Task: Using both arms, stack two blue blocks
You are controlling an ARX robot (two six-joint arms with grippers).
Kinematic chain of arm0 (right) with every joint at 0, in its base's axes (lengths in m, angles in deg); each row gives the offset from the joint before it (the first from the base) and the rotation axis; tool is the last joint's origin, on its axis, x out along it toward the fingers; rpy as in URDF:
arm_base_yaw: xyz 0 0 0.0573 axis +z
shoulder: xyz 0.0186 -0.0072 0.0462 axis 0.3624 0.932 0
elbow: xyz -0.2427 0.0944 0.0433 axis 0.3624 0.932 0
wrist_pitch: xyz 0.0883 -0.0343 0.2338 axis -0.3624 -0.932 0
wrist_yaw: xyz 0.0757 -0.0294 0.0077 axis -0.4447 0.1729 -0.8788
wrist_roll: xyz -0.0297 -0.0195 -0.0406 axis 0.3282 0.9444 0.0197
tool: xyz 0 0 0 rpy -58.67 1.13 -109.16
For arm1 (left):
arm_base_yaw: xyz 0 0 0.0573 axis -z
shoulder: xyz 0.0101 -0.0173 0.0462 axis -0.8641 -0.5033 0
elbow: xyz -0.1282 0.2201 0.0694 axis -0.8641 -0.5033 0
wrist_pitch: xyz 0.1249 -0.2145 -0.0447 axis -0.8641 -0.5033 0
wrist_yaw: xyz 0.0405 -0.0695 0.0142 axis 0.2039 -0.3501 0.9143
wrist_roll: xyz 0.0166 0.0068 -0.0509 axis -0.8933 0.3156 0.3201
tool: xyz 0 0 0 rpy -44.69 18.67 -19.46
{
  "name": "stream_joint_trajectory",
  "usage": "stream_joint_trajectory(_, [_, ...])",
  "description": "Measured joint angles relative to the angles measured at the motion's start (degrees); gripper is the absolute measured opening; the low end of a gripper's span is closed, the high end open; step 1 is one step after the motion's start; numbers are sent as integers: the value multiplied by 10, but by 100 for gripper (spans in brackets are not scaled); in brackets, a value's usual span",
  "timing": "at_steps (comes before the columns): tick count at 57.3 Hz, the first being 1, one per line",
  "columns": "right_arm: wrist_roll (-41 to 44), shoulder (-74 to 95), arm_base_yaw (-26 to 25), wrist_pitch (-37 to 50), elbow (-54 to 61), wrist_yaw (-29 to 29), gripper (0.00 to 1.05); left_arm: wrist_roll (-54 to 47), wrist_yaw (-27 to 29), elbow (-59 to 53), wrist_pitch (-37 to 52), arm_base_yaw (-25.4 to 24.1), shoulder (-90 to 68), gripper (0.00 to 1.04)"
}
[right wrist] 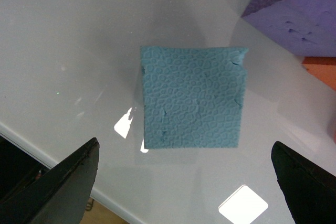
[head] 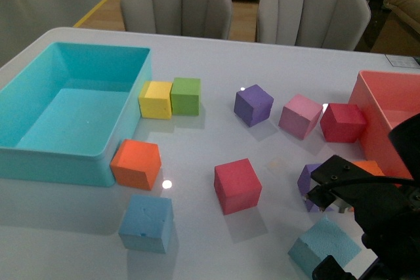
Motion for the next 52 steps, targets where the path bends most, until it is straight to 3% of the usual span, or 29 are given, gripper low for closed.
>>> stream_joint_trajectory(48, [-9, 126, 10, -21, -87, 22, 96, 0, 0, 0, 0, 0, 0, 96])
stream_joint_trajectory(52, [-10, 130, 12, -21, -87, 24, 90, 0, 0, 0, 0, 0, 0, 96])
